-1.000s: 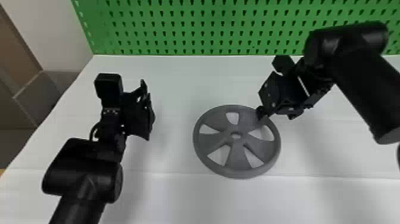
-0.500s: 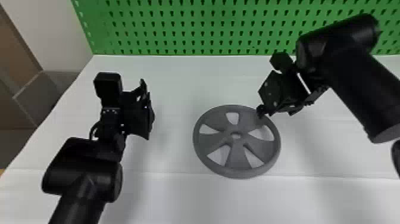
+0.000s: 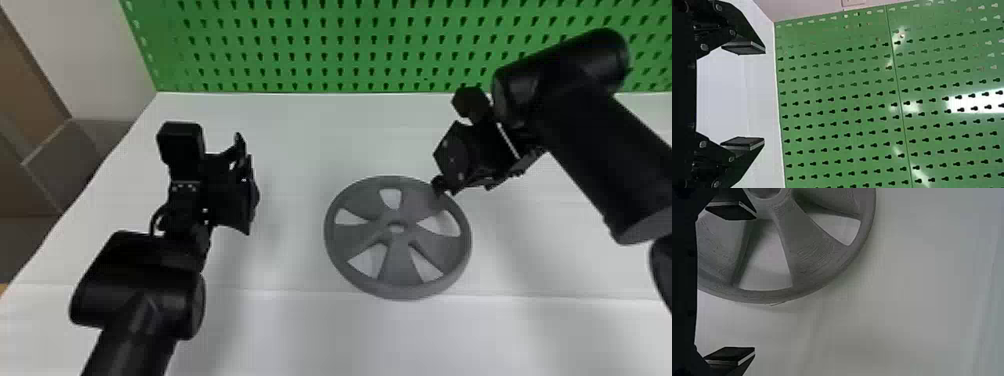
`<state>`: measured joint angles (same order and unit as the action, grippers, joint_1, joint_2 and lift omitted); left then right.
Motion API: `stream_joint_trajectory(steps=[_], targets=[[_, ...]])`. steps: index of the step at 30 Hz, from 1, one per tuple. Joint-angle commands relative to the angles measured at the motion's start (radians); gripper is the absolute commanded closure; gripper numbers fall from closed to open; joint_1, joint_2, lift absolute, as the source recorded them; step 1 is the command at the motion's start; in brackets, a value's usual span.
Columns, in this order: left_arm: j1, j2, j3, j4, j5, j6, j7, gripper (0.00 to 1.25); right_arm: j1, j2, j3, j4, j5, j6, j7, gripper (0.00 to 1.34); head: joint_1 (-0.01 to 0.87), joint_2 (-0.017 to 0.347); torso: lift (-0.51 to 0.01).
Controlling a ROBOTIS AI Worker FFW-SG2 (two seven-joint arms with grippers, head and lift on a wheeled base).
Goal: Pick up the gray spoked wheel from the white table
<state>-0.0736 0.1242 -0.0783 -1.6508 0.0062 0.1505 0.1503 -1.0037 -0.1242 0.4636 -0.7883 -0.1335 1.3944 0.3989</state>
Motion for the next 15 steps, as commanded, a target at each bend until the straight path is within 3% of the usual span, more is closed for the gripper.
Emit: stream_joint_trajectory(steps=[1,9,15], targets=[[0.000,0.000,-0.001,-0.001,0.000,0.000,0.000,0.43,0.000,0.020,-0.003,0.040,0.037,-0.046,0.000,0.09,0.779,0.084,-0.094],[-0.003,0.000,-0.003,0.000,0.001,0.000,0.000,0.43,-0.012,0.038,-0.008,0.133,0.040,-0.110,0.000,0.09,0.779,0.084,-0.094],[-0.003,0.000,0.000,0.000,0.003,0.000,0.000,0.43,0.002,0.041,-0.053,0.141,0.066,-0.123,0.002,0.10,0.779,0.084,-0.094]])
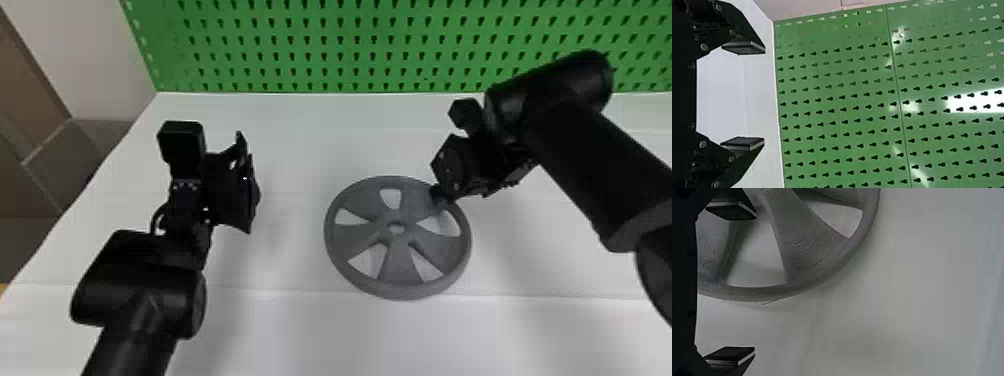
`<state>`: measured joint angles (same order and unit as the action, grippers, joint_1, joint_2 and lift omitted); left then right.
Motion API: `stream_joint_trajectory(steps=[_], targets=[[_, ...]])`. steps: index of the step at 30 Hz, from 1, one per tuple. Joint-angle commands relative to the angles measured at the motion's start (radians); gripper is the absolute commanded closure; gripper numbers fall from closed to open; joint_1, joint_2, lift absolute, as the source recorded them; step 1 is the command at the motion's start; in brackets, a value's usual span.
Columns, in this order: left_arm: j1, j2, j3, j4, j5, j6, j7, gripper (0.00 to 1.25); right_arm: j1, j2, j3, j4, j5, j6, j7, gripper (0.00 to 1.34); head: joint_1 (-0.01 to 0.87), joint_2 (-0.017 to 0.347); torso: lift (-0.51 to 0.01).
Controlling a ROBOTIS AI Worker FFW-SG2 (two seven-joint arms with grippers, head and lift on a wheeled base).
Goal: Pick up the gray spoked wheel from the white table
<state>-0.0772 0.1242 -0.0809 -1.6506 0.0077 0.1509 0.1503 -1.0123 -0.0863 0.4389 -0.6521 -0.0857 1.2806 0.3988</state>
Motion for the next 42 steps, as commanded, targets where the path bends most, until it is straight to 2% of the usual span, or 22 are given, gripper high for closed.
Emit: stream_joint_trajectory(steps=[1,6,12,23,42], targets=[[0.000,0.000,0.003,0.000,0.003,-0.001,0.000,0.43,0.014,0.005,-0.034,0.005,0.024,-0.012,0.003,0.11,0.779,0.084,-0.094],[-0.001,0.000,0.003,-0.001,0.006,-0.001,0.000,0.43,0.026,0.014,-0.082,0.005,0.093,-0.038,0.043,0.11,0.779,0.084,-0.094],[0.000,0.000,0.003,-0.001,0.011,-0.001,0.000,0.43,0.044,0.028,-0.138,0.005,0.146,-0.047,0.055,0.11,0.779,0.084,-0.094],[-0.004,0.000,0.003,-0.003,0.014,-0.002,0.000,0.43,0.067,0.053,-0.172,0.005,0.250,-0.067,0.103,0.11,0.779,0.084,-0.094],[-0.004,0.000,0.007,-0.003,0.018,-0.005,0.000,0.43,0.103,0.056,-0.235,0.039,0.277,-0.147,0.103,0.14,0.779,0.084,-0.094]])
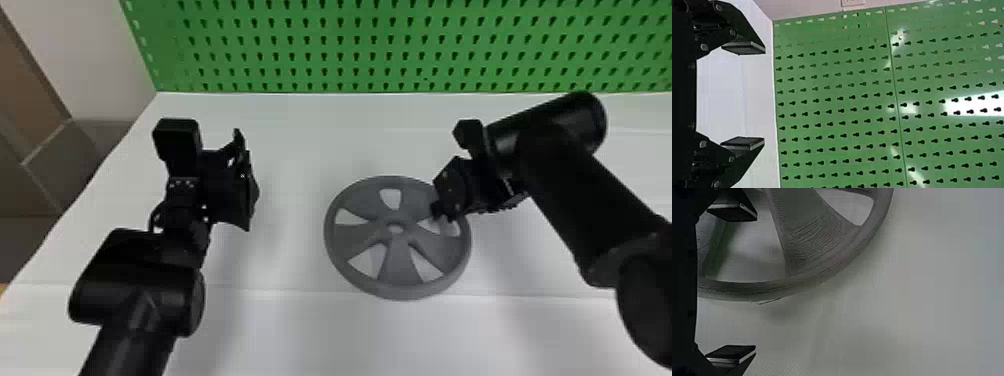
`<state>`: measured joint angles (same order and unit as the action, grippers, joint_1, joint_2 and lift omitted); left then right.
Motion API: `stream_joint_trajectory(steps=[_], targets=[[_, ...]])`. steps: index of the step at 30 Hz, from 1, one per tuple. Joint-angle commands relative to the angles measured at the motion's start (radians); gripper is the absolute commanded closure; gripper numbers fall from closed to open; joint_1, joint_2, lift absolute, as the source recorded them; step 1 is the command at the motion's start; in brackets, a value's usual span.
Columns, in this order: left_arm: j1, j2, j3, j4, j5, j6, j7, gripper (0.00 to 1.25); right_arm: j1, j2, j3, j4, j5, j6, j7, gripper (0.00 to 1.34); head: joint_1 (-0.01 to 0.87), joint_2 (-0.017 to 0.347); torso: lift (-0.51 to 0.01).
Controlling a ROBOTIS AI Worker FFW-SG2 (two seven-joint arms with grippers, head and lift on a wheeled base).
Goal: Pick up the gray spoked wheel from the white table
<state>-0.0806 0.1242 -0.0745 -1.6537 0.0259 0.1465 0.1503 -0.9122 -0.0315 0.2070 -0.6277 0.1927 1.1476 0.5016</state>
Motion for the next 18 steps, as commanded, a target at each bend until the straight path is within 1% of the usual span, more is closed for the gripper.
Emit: stream_joint_trajectory(steps=[1,6,18], targets=[[-0.001,0.000,-0.001,0.000,0.000,-0.001,0.000,0.43,0.003,0.001,0.002,0.019,-0.001,-0.017,0.000,0.14,0.779,0.084,-0.094],[-0.001,0.000,-0.001,0.000,0.002,-0.002,0.000,0.43,-0.011,-0.005,0.034,0.043,-0.006,-0.016,0.002,0.18,0.779,0.084,-0.094],[-0.001,0.000,-0.001,0.002,0.002,-0.002,0.000,0.43,-0.014,-0.013,0.034,0.048,0.001,-0.016,0.003,0.23,0.779,0.084,-0.094]])
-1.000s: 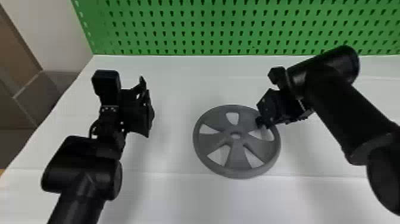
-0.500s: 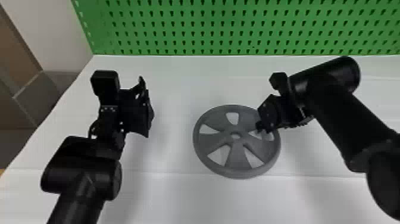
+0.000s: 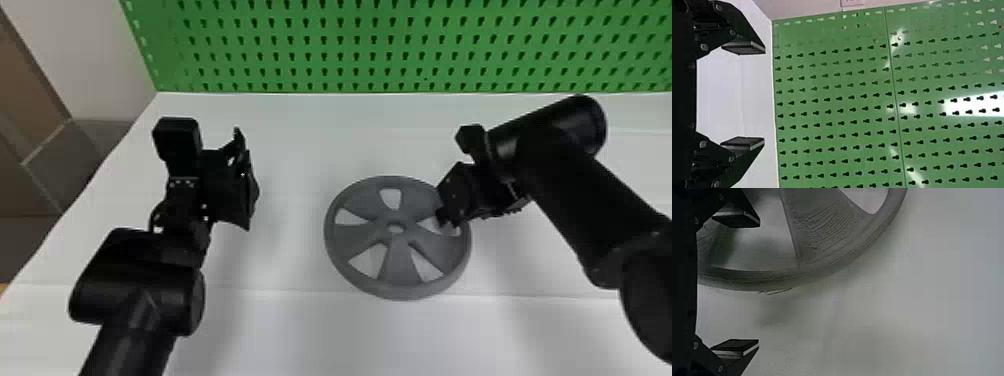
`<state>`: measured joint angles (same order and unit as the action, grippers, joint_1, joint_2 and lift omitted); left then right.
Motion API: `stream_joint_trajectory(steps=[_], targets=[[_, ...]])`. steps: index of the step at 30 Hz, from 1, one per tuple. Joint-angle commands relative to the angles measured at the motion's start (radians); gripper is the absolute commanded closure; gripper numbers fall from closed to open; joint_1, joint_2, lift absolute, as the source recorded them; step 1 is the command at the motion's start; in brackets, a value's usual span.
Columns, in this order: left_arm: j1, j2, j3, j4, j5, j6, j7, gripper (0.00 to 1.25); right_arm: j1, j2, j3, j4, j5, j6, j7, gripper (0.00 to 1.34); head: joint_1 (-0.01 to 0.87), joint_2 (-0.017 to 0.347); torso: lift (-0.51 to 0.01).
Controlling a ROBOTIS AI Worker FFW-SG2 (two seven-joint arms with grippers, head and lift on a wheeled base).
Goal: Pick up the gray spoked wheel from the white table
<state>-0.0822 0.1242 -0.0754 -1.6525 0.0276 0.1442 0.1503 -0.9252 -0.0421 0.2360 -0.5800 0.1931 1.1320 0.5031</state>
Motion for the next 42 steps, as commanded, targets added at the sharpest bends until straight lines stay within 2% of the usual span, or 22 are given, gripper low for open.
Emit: stream_joint_trajectory(steps=[1,4,6,8,21,26,31,33,35,42], targets=[[0.001,0.000,0.000,-0.001,0.000,0.000,0.000,0.43,-0.001,-0.002,0.005,0.000,0.000,0.000,0.002,0.24,0.779,0.084,-0.094],[-0.001,0.000,-0.001,0.000,0.000,0.000,0.000,0.43,-0.006,-0.005,0.005,0.000,0.000,0.002,0.005,0.35,0.779,0.084,-0.094],[-0.001,0.000,-0.001,0.000,0.000,0.000,0.000,0.43,-0.007,-0.005,0.005,0.000,0.002,0.003,0.008,0.51,0.779,0.084,-0.094],[-0.001,0.000,-0.001,0.000,0.000,0.000,0.000,0.43,-0.007,-0.005,0.005,0.000,0.003,0.003,0.008,0.61,0.779,0.084,-0.094],[-0.002,0.000,-0.003,0.000,0.000,0.000,0.000,0.43,-0.015,-0.008,0.022,0.006,0.043,0.003,0.045,0.61,0.779,0.084,-0.094],[-0.002,0.000,-0.003,0.000,0.000,0.000,0.000,0.43,-0.015,-0.007,0.022,0.009,0.058,0.003,0.055,0.75,0.779,0.084,-0.094],[-0.002,0.000,-0.004,0.000,-0.001,0.000,0.002,0.43,-0.017,-0.007,0.028,0.011,0.068,0.003,0.063,0.83,0.779,0.084,-0.094],[-0.002,0.000,-0.004,0.000,-0.001,0.000,0.002,0.43,-0.020,-0.005,0.028,0.011,0.080,0.003,0.074,0.96,0.779,0.084,-0.094],[-0.002,0.000,-0.004,0.000,0.000,0.000,0.003,0.43,-0.020,-0.004,0.029,0.011,0.094,0.003,0.081,1.03,0.779,0.084,-0.094],[-0.001,0.000,-0.004,0.000,-0.001,0.000,0.003,0.43,-0.021,-0.001,0.035,0.011,0.108,0.008,0.097,1.04,0.779,0.084,-0.094]])
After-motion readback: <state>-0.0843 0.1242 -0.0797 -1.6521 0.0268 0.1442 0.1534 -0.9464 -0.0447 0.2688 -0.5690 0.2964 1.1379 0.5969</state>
